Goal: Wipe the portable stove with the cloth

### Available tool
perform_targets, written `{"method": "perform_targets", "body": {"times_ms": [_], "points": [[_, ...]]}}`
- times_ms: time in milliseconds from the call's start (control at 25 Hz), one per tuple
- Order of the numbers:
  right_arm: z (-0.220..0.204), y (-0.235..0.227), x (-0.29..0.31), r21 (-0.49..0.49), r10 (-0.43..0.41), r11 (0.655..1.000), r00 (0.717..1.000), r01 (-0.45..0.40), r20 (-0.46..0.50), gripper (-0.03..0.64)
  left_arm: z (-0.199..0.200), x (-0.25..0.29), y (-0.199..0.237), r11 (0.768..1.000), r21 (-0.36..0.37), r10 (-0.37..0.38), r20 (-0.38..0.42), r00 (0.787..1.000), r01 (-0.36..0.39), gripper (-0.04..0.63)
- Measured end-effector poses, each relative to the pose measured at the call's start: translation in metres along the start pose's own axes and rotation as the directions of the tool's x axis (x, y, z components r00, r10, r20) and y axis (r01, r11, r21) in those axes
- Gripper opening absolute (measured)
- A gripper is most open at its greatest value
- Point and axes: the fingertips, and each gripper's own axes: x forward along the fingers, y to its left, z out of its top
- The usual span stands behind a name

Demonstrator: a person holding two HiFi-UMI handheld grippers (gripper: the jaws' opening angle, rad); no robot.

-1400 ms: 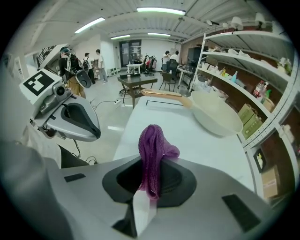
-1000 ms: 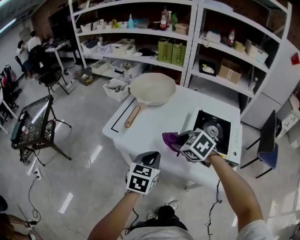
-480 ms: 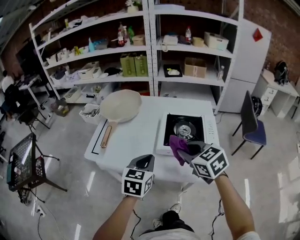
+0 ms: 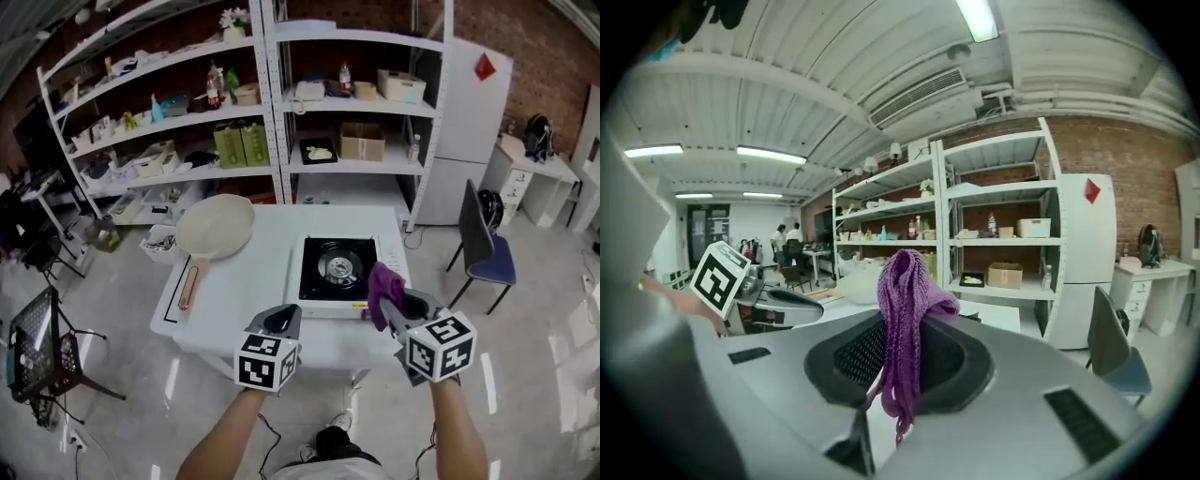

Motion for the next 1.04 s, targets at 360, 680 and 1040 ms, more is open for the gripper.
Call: {"method": "perform_targets", "body": {"times_ms": [360, 680, 1040], "points": [[-0.005, -0.015, -0.012, 0.047, -0.052, 0.998, 0.998, 0.050, 0.029, 0.061, 0.011, 0.012, -0.010, 1.000, -0.002, -0.013, 0.018, 1.000, 0.013, 0.003], [-0.004, -0.018, -0.014, 0.057, -0.061, 0.997, 0.998, 0.060, 0.029, 0.061, 0.010, 0.014, -0.011, 1.000, -0.004, -0.022, 0.006, 1.000, 0.022, 0.003], [-0.009, -0.015, -0.010, 0.068, -0.054, 0.996, 0.998, 0.053, 0.022, 0.061, 0.007, 0.017, -0.009, 0.999, -0.001, -0.032, 0.000, 0.999, 0.032, 0.003]]}}
